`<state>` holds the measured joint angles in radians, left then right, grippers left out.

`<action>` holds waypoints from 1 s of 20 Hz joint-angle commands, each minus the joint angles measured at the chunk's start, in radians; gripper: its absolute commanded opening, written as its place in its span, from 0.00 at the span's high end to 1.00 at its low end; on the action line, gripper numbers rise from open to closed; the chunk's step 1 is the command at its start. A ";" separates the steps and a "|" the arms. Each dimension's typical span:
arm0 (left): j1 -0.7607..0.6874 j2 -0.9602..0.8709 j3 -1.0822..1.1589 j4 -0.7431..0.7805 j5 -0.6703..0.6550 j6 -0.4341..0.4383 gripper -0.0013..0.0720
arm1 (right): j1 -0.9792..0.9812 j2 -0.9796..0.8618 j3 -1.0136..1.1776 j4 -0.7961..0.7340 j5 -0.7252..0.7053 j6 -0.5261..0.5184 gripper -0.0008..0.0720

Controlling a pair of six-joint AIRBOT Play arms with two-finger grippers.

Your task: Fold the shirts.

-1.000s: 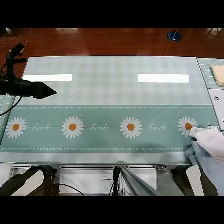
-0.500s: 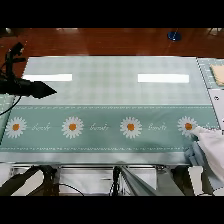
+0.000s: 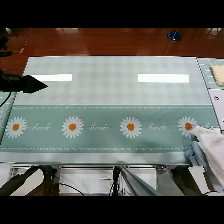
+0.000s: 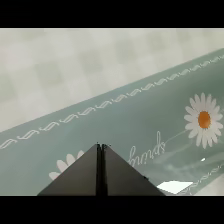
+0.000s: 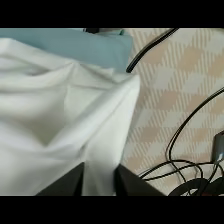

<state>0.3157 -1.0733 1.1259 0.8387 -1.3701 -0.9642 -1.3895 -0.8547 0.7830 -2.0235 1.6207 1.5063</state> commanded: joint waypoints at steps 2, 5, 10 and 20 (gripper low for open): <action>0.081 0.000 0.004 0.000 0.000 -0.001 0.93 | 0.000 -0.028 -0.011 -0.044 -0.016 -0.101 0.35; 0.111 0.000 0.004 0.000 0.011 -0.001 0.94 | 0.000 -0.046 -0.011 -0.307 -0.055 -0.042 0.33; 0.108 -0.005 0.004 0.000 0.080 0.001 0.91 | 0.144 -0.069 0.137 -0.004 -0.465 0.094 0.45; -0.010 -0.191 0.005 0.047 0.261 -0.018 0.36 | 1.221 -0.865 1.047 1.121 -0.207 -0.108 0.59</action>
<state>0.3733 -1.1999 1.1290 0.8635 -1.1240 -0.9394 -0.5079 -1.4853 1.5974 -0.9367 1.0382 1.4136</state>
